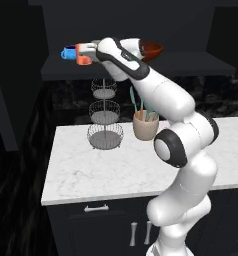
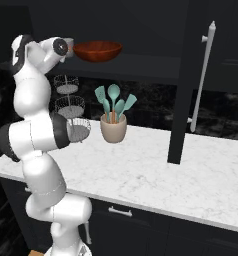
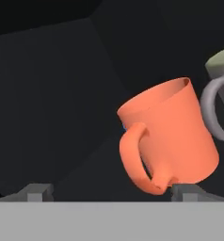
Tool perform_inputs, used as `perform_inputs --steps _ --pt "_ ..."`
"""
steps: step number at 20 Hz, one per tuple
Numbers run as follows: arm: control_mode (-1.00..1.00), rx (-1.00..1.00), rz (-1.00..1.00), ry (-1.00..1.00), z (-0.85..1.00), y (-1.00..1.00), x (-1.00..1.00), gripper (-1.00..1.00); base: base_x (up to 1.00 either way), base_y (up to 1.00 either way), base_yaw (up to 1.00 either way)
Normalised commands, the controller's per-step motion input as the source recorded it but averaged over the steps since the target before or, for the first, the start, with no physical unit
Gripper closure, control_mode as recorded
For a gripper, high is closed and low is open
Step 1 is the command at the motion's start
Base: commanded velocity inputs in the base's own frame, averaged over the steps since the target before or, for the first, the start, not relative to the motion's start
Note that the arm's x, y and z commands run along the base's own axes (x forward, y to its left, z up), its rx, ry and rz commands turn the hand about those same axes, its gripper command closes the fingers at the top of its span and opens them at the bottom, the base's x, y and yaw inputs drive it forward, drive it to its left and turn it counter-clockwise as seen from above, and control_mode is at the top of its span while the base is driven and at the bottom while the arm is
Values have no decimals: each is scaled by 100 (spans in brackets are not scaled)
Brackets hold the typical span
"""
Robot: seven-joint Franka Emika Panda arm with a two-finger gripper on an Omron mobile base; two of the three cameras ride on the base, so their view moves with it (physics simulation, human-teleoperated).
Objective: Gather all objects into one cabinet and sort the glasses and bowls to opposite sides.
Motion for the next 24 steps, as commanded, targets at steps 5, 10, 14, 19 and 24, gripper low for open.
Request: perform_inputs --steps 5,10,14,19,24 --pt "-100 -1 -13 0 3 0 -78 -100 0 0 0" --pt "-100 1 -10 1 6 -12 -97 -100 0 0 0" --pt "-100 1 -3 4 8 -47 -77 -100 0 0 0" --pt "-100 -1 0 2 5 -55 -84 -100 0 0 0" --pt "-100 -10 0 2 0 -46 -96 -100 0 0 0"
